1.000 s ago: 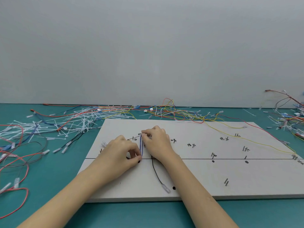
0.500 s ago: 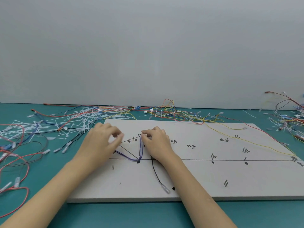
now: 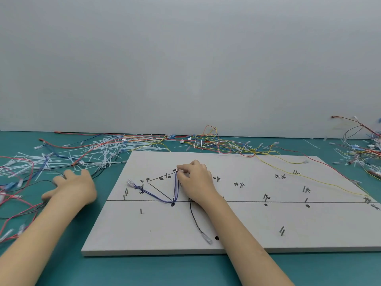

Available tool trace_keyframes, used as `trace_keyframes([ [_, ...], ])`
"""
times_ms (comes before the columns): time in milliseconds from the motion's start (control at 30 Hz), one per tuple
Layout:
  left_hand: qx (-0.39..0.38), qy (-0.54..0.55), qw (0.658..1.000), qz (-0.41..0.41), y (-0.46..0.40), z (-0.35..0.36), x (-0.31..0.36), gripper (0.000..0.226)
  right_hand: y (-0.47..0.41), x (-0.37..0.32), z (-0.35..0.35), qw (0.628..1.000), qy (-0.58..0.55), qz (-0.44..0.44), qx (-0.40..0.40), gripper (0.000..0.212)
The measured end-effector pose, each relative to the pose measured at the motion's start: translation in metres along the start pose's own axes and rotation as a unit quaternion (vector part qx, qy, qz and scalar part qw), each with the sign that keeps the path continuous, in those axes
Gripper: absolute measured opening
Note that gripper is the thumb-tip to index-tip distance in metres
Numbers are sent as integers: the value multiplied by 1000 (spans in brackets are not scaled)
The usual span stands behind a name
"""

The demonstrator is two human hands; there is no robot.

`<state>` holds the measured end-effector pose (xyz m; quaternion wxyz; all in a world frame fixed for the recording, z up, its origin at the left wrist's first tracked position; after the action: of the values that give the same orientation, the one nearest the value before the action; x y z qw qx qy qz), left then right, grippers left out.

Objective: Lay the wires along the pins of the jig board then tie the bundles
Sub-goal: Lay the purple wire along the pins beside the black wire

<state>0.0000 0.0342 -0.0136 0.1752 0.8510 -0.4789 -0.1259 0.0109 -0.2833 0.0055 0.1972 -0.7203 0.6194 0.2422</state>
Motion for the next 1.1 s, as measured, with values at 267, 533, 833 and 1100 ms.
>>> trace_keyframes([
  [267, 54, 12, 993, 100, -4, -14, 16, 34, 0, 0, 0, 1000, -2, 1, 1, 37],
  [533, 89, 31, 984, 152, 5, -18, 31, 36, 0, 0, 0, 1000, 4, 1, 2, 37],
  [833, 139, 84, 892, 422, 60, -15, 95, 19, 0, 0, 0, 1000, 12, 0, 1, 39],
  [1100, 128, 113, 864, 473, 62, -15, 99, 21, -1, 1, 0, 1000, 12, 2, -1, 38],
])
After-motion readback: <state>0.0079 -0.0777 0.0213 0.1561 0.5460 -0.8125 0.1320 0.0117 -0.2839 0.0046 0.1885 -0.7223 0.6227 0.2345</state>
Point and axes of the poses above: each hand's wrist, its own y-axis away from the middle knuckle, its own z-axis out of the palm, x = y × z, the point moved 10 cm from there along -y, towards the middle knuckle, and after that the axes turned 15 degrees about -x, right-handed, at the moved point
